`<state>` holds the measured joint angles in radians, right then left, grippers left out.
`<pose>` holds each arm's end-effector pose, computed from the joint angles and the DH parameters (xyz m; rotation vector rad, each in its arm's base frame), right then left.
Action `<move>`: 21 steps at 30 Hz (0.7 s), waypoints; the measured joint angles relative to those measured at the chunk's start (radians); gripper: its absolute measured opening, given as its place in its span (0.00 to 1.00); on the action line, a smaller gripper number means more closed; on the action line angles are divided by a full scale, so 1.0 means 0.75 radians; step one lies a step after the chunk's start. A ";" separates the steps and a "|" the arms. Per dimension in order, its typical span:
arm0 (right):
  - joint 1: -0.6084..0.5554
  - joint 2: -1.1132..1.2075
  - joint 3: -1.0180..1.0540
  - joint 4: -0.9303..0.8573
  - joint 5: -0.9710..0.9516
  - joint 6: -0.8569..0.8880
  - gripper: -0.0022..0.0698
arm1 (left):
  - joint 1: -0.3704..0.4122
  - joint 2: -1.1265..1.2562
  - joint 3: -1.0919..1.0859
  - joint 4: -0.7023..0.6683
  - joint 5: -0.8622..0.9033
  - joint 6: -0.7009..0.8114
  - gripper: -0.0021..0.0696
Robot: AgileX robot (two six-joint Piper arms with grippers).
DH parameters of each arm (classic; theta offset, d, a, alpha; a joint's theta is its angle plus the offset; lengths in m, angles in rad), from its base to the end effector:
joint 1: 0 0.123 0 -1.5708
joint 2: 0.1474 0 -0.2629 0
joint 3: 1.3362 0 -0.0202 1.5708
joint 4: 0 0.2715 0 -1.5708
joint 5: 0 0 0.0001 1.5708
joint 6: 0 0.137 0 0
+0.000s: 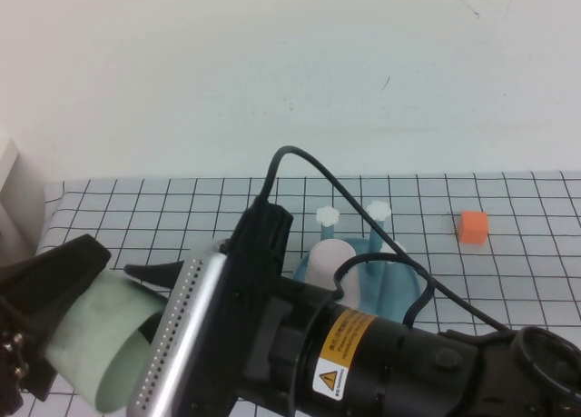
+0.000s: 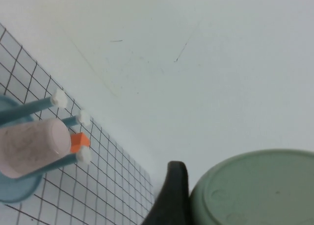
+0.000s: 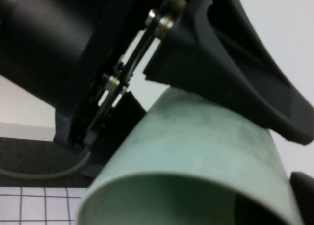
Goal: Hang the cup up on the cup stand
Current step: Adjust the cup with two arms
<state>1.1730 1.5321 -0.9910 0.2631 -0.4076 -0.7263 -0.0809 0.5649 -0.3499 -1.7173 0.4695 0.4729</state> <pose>0.1747 0.3794 0.2753 -1.1586 1.1718 0.4441 0.1896 -0.0770 0.2737 -0.6565 1.6914 -1.3711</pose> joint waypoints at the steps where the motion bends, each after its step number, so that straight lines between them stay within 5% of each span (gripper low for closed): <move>1: 0.000 0.000 0.000 0.016 0.005 0.000 0.30 | 0.000 0.000 0.000 0.000 0.000 0.018 0.86; 8: 0.000 0.000 0.000 0.057 0.018 0.000 0.57 | 0.002 0.000 0.000 0.000 -0.048 0.161 0.85; 21: 0.000 -0.044 0.000 0.369 0.136 -0.274 0.60 | 0.002 0.001 -0.146 0.011 -0.232 0.533 0.82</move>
<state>1.1730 1.4994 -0.9910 0.5399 -0.3058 -0.9321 -0.0791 0.5655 -0.4591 -1.7089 0.2957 0.8727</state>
